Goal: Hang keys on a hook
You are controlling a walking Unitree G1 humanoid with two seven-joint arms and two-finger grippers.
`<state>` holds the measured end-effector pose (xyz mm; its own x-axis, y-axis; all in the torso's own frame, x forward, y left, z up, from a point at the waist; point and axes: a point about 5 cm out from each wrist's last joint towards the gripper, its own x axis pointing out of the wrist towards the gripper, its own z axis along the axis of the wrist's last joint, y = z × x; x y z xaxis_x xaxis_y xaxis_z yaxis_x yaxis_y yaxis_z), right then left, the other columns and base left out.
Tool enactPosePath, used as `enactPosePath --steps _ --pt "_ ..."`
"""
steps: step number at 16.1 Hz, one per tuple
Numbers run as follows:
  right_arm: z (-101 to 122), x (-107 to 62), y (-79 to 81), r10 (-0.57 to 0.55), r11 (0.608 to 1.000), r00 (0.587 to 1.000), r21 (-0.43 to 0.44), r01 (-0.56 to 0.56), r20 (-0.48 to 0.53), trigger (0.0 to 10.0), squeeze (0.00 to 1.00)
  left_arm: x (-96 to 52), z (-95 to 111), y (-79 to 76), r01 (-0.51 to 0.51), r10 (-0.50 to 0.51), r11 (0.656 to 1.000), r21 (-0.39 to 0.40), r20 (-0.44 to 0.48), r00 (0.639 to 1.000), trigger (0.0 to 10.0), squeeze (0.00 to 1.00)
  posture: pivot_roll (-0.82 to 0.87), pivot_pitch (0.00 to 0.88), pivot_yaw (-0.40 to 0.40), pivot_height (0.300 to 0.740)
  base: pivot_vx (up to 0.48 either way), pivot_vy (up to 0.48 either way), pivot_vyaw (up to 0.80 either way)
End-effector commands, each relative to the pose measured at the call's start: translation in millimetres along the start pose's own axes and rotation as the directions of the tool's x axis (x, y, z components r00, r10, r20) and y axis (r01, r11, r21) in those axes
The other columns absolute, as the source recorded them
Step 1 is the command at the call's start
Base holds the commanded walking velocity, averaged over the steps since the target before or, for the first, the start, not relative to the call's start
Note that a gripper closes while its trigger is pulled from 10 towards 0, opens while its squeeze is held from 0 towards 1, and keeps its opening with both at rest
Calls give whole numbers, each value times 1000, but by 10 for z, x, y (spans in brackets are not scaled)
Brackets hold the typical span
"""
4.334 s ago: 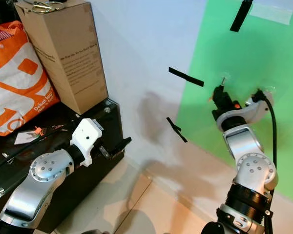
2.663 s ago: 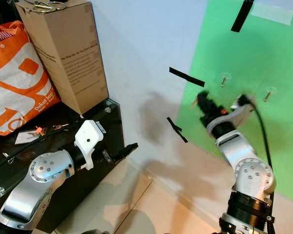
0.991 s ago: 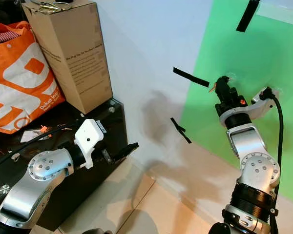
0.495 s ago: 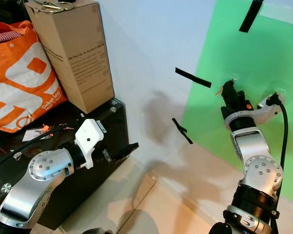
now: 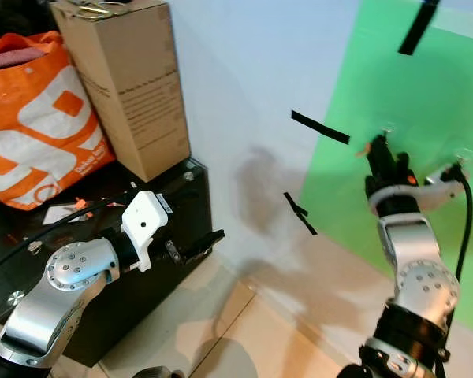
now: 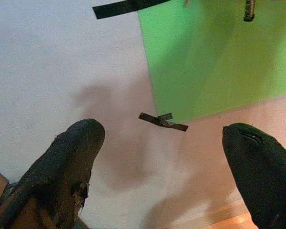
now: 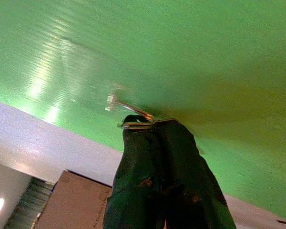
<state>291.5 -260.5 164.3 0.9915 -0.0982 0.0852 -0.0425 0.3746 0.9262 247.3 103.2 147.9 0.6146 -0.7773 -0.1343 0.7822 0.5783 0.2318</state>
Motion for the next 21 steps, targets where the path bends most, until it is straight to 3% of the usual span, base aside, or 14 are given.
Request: enactPosePath --steps 1,5,7,8,10,11,12,13,14,16,17,18,19,21 --pt "128 -62 -31 -16 1000 997 8 16 69 10000 0 6 11 8 7 -7 1000 3 0 1000 10000 0 -5 0 26 740 0 0 0" --pt "157 -138 -69 -25 999 994 34 21 108 10000 0 -1 1 10 9 -9 1000 6 -2 1000 10000 0 -5 0 26 740 0 0 0" --pt "87 -192 -138 -56 998 996 0 56 62 10000 0 -3 -6 5 10 -10 1000 5 -3 1000 10000 0 -9 0 27 740 0 0 0" --pt "25 -211 -150 -64 994 998 -86 66 17 10000 0 -5 -10 1 11 -11 1000 4 -3 1000 10000 0 -11 0 27 740 0 0 0" --pt "-119 -255 -107 -70 948 994 -315 41 -80 10000 0 -18 -32 10 -27 27 1000 3 -11 1000 10000 0 -20 0 30 740 0 0 0" --pt "-271 -309 -33 -71 857 983 -515 -25 -168 10000 0 -29 -84 75 -142 142 990 7 -28 989 10000 0 -28 0 29 740 0 0 0" --pt "-271 -309 -33 -71 857 983 -515 -25 -168 10000 0 -29 -84 75 -142 142 990 7 -28 989 10000 0 -28 0 29 740 0 0 0" --pt "-467 -383 77 -61 726 963 -674 -139 -264 10000 0 -38 -159 172 -287 288 958 22 -63 956 10000 0 -34 0 25 740 0 0 0" --pt "-606 -415 166 -46 614 951 -760 -214 -306 10000 0 -42 -191 206 -354 355 935 25 -73 932 10000 0 -35 0 22 740 0 0 0" --pt "-780 -404 243 -45 434 950 -863 -259 -308 10000 0 -31 -191 212 -423 422 906 -5 -57 905 10000 0 -36 0 15 740 0 0 0" --pt "-814 -400 257 -44 395 952 -881 -261 -302 10000 0 -28 -197 217 -439 438 898 -6 -62 897 10000 0 -36 0 15 740 0 0 0" --pt "-920 -377 288 -33 280 959 -924 -262 -282 10000 0 -21 -190 231 -484 482 875 -13 -54 874 10000 0 -33 0 8 740 0 -289 0" --pt "-932 -377 292 -33 290 959 -921 -259 -281 10000 0 -15 -189 230 -490 489 872 -13 -51 871 10000 0 -28 0 3 740 0 -480 0" --pt "-913 -375 291 -30 358 963 -902 -242 -270 10000 0 -17 -194 231 -503 502 864 -7 -47 864 10000 0 -23 0 -2 740 0 -480 0"
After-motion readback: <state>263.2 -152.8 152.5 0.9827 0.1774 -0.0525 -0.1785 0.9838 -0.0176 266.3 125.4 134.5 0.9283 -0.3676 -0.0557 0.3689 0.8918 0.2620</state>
